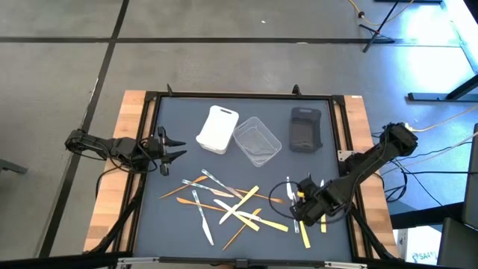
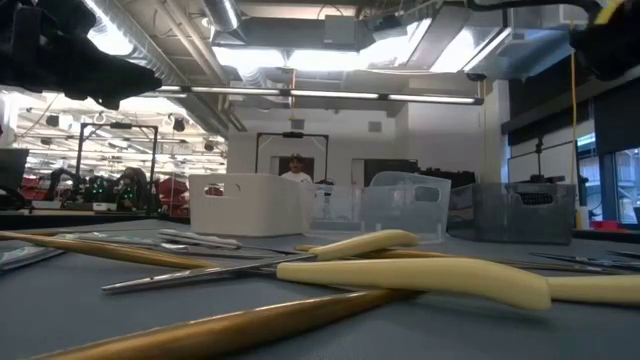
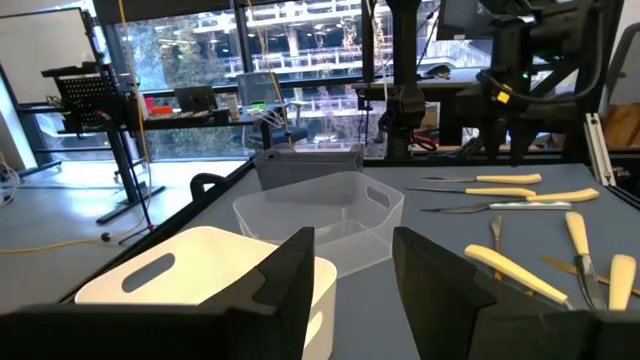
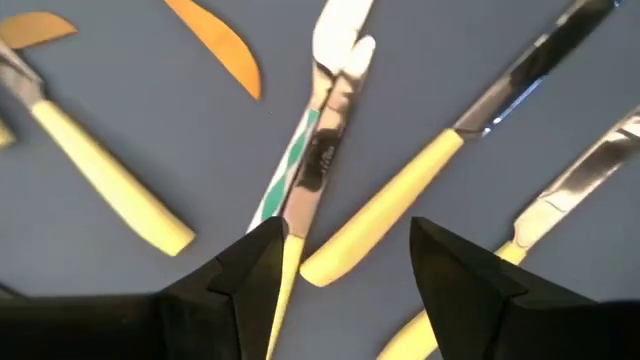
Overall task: Sort silverware by color (type)
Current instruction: Put the yellow knife into the black bin
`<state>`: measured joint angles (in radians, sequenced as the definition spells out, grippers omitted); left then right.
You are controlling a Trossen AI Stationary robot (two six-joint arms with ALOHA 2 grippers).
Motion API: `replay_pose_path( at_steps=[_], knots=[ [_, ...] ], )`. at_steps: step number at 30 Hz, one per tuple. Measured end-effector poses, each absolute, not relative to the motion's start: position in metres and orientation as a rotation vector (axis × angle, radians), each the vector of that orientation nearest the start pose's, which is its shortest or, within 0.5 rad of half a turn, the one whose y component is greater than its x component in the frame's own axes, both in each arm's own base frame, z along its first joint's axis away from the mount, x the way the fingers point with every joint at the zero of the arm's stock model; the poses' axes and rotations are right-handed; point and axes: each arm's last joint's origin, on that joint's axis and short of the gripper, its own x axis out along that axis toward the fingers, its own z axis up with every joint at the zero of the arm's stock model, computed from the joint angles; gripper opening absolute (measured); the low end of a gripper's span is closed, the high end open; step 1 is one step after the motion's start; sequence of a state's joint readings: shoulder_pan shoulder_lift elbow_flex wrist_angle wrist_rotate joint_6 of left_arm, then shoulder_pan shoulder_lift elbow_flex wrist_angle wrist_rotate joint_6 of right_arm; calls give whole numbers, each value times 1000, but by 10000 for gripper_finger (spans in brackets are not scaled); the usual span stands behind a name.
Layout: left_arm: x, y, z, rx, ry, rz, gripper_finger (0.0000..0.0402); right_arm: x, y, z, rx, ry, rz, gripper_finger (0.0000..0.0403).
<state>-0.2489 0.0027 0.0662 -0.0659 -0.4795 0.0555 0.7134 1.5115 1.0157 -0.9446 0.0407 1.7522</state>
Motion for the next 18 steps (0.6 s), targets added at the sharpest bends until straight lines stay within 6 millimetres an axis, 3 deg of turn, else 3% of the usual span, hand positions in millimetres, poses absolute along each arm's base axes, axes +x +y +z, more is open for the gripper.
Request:
replay_pose_path(
  at_steps=[18],
  knots=[
    [91, -9, 179, 56, 10, 231, 132, 199, 182, 172, 834, 1399, -830, 204]
  ],
)
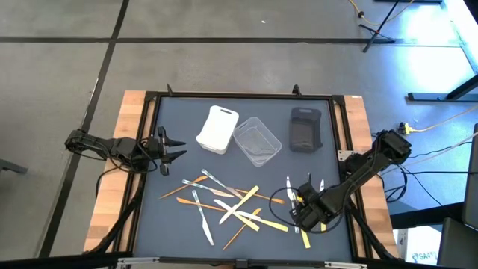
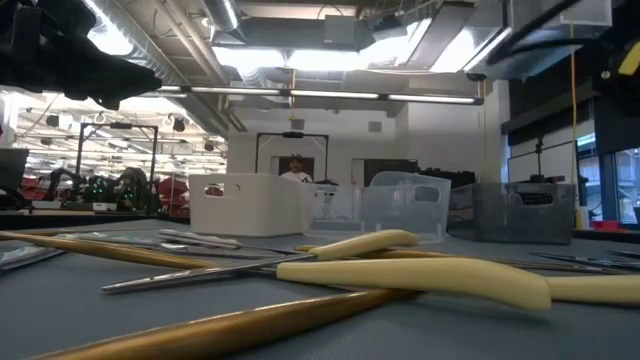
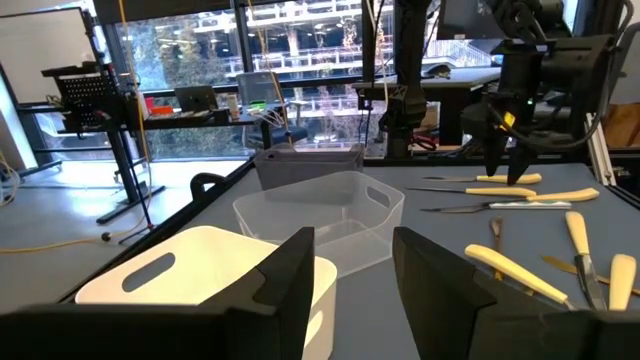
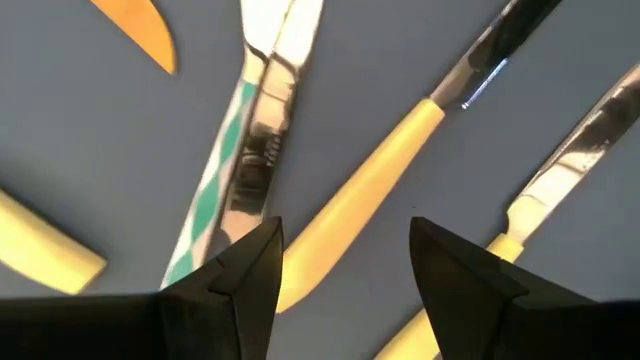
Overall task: Sort silverware by color (type)
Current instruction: Put the yellow knife into the black bin
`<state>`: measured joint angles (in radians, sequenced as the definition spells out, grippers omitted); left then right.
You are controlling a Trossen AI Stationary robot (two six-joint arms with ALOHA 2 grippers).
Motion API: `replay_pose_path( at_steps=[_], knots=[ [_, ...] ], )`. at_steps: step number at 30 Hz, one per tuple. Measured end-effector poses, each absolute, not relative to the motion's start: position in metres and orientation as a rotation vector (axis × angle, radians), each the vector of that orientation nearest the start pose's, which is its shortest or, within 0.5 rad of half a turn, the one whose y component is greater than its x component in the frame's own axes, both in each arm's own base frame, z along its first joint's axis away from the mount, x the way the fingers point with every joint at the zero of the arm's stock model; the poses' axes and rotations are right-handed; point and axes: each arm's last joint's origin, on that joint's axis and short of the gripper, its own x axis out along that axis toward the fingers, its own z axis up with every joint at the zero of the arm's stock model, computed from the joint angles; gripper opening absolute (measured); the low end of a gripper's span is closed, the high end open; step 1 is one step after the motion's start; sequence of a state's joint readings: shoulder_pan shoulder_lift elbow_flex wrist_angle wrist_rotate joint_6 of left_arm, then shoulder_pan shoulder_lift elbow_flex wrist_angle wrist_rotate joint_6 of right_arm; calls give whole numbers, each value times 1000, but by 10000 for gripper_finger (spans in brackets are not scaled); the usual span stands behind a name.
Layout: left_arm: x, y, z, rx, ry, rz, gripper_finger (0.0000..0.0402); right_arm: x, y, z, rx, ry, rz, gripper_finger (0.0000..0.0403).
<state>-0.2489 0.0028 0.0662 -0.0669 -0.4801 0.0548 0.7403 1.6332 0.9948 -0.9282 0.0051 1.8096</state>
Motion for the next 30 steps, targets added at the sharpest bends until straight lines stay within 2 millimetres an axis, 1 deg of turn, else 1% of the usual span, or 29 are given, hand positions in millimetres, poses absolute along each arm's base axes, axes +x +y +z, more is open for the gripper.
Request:
replay_pose_path(
  at_steps=[15, 21, 24, 30],
  knots=[
    [91, -9, 179, 55, 10, 231, 132, 194, 178, 151, 866, 1393, -796, 204],
    [91, -9, 179, 55, 10, 231, 132, 192, 175, 145, 862, 1398, -802, 202],
    [91, -9, 179, 55, 10, 231, 132, 190, 174, 143, 871, 1405, -794, 190],
    [91, -9, 179, 55, 10, 231, 132, 190, 174, 142, 876, 1406, -788, 142]
  ],
)
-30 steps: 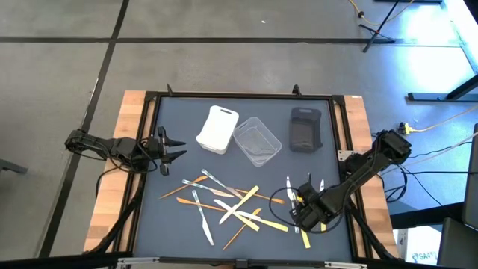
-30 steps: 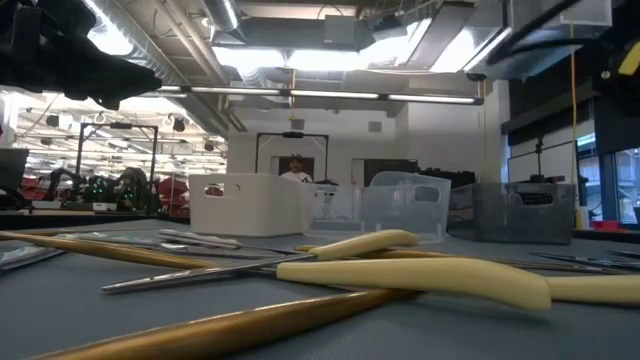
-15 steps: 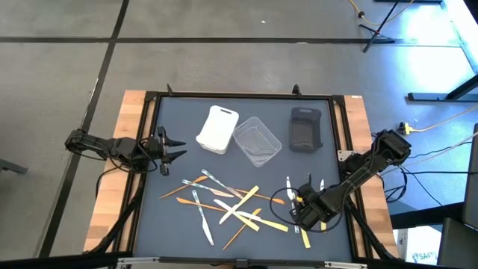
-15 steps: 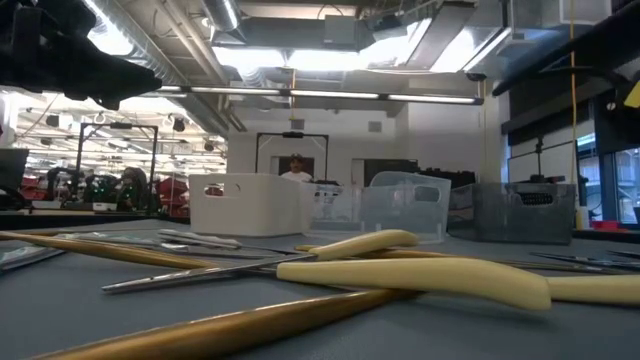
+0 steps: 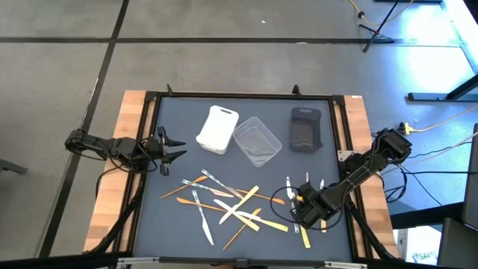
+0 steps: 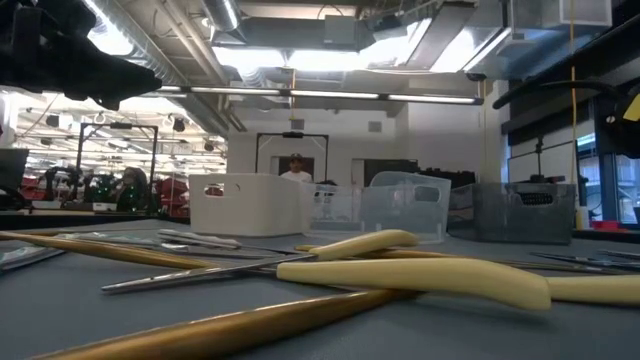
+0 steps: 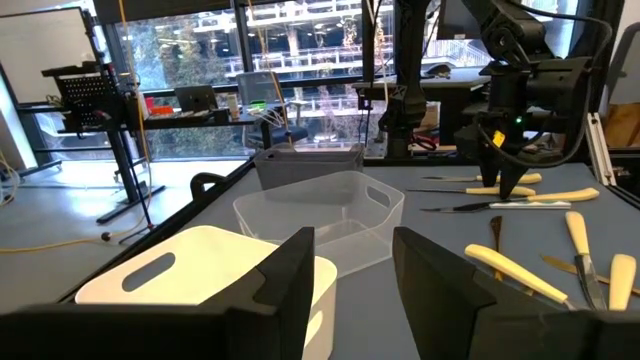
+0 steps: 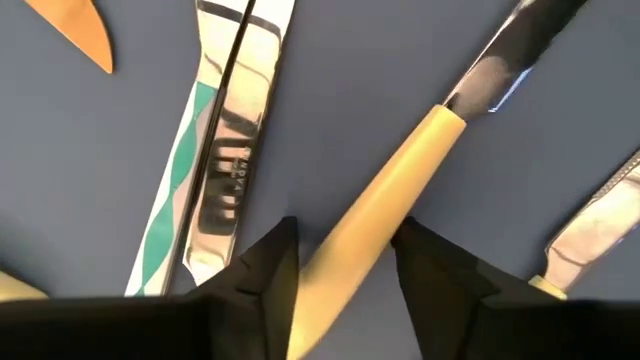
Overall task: Sort silverware by color (type)
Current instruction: Put the yellow knife into the black bin
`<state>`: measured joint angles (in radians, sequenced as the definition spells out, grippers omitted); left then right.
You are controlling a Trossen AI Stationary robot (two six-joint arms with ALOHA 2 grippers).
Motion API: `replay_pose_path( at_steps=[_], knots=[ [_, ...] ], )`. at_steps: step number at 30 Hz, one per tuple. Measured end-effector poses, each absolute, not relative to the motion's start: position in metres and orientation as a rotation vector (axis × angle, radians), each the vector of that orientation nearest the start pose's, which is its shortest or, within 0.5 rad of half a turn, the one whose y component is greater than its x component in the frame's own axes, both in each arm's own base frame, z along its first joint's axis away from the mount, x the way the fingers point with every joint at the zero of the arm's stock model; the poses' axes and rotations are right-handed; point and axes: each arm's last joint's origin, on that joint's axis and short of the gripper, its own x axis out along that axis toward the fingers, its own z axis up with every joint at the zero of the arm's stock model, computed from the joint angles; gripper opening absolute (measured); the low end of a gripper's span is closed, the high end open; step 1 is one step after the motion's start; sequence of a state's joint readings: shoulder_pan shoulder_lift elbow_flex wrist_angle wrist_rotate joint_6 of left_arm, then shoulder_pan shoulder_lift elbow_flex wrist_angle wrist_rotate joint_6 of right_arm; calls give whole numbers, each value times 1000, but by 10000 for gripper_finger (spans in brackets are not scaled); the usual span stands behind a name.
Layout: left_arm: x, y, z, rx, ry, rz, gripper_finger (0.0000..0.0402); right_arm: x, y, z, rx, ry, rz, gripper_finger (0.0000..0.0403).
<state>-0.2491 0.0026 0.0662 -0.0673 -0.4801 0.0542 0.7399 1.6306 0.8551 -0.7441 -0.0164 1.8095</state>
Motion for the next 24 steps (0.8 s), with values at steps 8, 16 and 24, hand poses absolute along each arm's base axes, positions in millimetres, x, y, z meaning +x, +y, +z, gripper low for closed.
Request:
replay_pose_path(
  at_steps=[8, 16, 24],
  knots=[
    [91, -9, 179, 55, 10, 231, 132, 190, 174, 141, 874, 1401, -790, 86],
    [91, -9, 179, 55, 10, 231, 132, 190, 174, 141, 874, 1401, -792, 39],
    [91, -9, 179, 55, 10, 231, 132, 189, 173, 143, 875, 1400, -789, 35]
  ],
)
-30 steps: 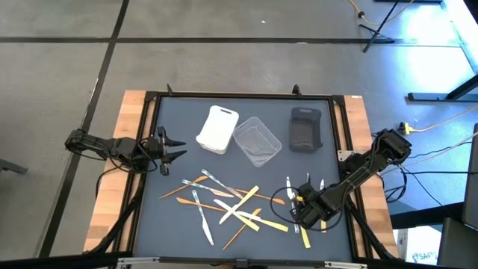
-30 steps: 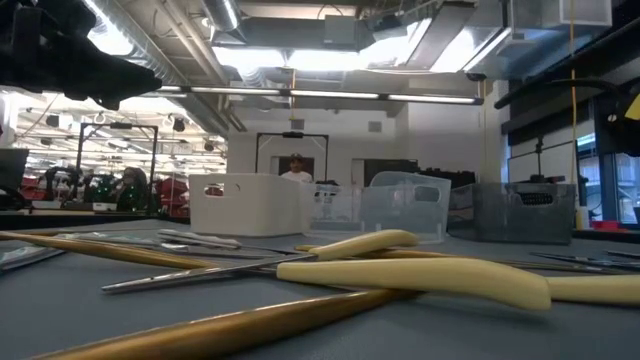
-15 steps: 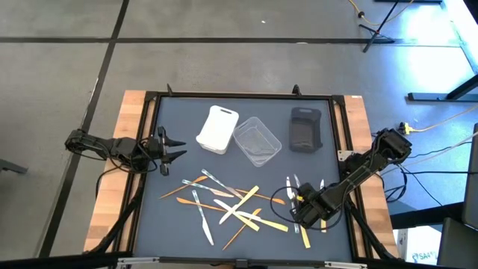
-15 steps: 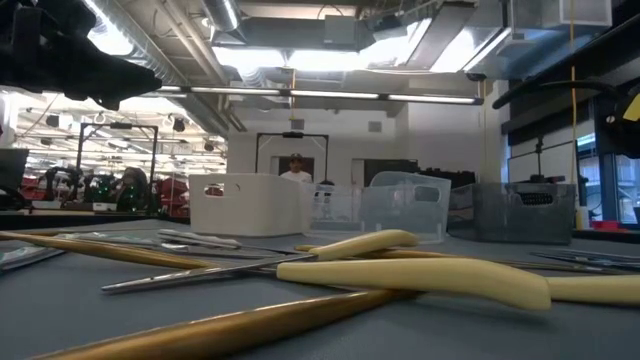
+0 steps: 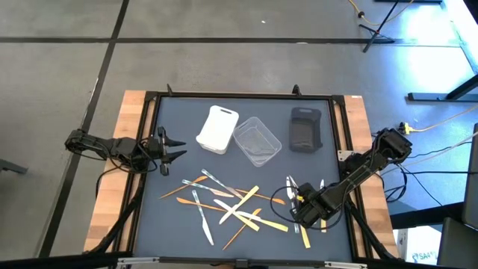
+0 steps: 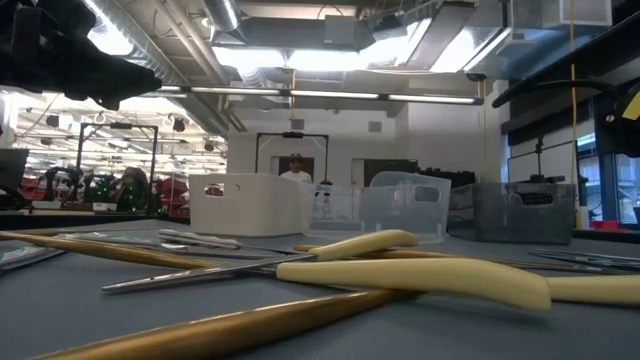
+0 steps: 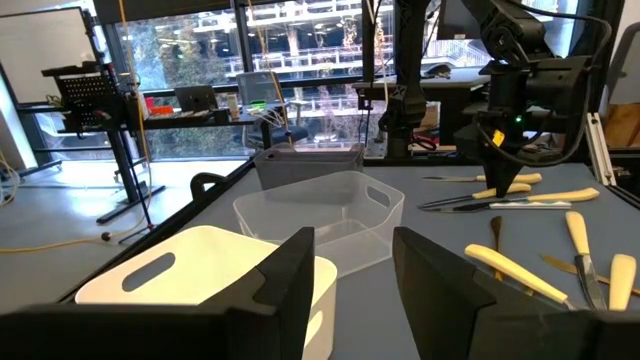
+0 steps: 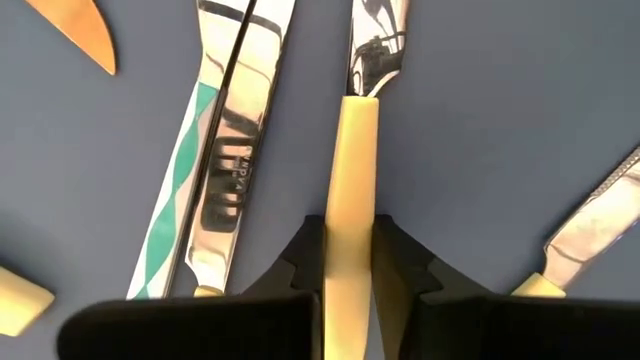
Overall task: Sort silverware by color (type)
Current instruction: Put the yellow knife into the black bin
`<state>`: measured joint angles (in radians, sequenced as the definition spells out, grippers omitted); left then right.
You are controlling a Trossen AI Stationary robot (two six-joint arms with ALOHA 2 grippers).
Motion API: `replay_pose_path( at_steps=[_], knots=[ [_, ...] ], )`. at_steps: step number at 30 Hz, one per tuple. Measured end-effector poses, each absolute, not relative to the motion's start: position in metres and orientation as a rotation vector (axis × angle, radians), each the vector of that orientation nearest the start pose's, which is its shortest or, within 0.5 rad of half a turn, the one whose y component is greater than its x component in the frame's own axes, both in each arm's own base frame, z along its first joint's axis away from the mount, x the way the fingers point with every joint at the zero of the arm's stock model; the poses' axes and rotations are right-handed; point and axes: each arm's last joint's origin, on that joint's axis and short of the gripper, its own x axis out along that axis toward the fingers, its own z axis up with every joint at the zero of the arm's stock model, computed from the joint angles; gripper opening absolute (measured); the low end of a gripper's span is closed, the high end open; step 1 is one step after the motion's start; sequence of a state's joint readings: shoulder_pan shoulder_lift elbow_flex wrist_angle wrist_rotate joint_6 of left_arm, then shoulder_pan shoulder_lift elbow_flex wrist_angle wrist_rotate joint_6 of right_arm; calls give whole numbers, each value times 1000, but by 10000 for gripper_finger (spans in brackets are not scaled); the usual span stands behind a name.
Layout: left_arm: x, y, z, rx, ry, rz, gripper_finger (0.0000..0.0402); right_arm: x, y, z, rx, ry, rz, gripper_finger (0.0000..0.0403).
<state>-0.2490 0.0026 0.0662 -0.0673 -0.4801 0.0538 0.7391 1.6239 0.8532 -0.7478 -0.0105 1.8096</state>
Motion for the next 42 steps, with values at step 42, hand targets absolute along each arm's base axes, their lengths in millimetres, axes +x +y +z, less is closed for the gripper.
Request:
replay_pose_path(
  at_steps=[42],
  knots=[
    [91, -9, 179, 56, 14, 231, 132, 158, 75, 277, 1353, 1005, -440, 35]
  ],
)
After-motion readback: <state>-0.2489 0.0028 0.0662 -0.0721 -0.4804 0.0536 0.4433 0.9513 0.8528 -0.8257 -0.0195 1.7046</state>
